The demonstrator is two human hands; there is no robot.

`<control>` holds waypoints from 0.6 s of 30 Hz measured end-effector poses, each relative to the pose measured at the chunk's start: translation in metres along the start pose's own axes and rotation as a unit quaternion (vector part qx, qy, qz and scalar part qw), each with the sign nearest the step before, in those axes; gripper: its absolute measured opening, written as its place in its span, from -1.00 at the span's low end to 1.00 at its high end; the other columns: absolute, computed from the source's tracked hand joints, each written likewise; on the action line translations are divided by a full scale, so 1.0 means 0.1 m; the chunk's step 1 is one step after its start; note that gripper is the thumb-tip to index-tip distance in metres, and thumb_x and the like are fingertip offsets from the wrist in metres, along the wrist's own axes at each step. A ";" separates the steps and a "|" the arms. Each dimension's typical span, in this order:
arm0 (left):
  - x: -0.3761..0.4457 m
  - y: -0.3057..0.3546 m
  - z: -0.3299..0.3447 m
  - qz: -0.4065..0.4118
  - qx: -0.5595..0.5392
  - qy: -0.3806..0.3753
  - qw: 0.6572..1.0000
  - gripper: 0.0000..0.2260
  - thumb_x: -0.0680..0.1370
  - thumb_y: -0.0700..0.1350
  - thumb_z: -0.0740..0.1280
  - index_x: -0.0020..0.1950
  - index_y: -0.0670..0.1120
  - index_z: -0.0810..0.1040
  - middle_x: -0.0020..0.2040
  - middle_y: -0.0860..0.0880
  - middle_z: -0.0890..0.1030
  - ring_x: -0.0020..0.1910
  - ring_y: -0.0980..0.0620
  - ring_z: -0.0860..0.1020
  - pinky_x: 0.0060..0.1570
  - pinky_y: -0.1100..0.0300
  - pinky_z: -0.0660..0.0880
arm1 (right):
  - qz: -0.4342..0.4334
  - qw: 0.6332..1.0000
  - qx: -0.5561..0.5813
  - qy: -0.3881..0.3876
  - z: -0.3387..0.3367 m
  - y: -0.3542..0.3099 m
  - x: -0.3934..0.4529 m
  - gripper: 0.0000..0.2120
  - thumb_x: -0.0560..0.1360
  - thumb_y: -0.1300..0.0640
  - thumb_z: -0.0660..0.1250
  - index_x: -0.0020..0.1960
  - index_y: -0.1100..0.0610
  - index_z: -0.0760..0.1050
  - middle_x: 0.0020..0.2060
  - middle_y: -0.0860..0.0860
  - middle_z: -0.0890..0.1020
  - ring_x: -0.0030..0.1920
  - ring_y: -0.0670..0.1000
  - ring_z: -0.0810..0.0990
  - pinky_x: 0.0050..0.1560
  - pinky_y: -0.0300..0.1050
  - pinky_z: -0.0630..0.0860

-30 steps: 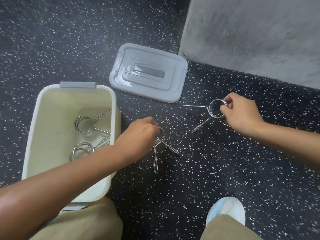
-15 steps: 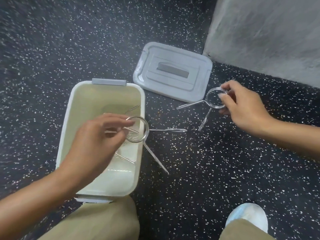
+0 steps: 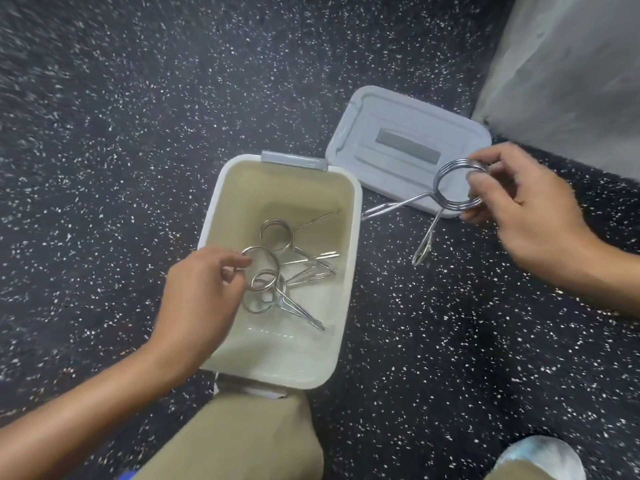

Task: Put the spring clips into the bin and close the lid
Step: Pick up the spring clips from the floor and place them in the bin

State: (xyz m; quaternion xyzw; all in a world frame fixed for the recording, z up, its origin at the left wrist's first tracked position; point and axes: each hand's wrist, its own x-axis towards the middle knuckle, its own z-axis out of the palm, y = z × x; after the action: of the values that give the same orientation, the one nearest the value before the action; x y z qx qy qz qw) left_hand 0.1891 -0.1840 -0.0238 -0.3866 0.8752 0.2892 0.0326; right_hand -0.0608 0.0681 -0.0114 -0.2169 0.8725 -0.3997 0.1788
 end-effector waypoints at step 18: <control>0.08 -0.23 0.48 0.020 0.179 -0.127 0.975 -0.82 0.60 -0.02 0.22 0.05 -0.11 0.50 0.00 -0.15 0.64 -0.05 -0.31 0.62 -0.06 -0.10 0.55 | -0.057 0.998 0.033 0.015 0.19 -0.43 0.27 -0.77 0.68 0.15 0.22 0.26 -0.02 0.56 0.12 0.07 0.57 -0.28 -0.04 0.71 -0.28 -0.36 0.54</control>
State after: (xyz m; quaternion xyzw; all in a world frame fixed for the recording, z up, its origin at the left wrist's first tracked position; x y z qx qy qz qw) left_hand 0.1917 -0.1763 -0.0766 -0.3174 0.9087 0.1756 0.2064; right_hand -0.0639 0.0169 0.0067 -0.2539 0.8480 -0.4407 0.1494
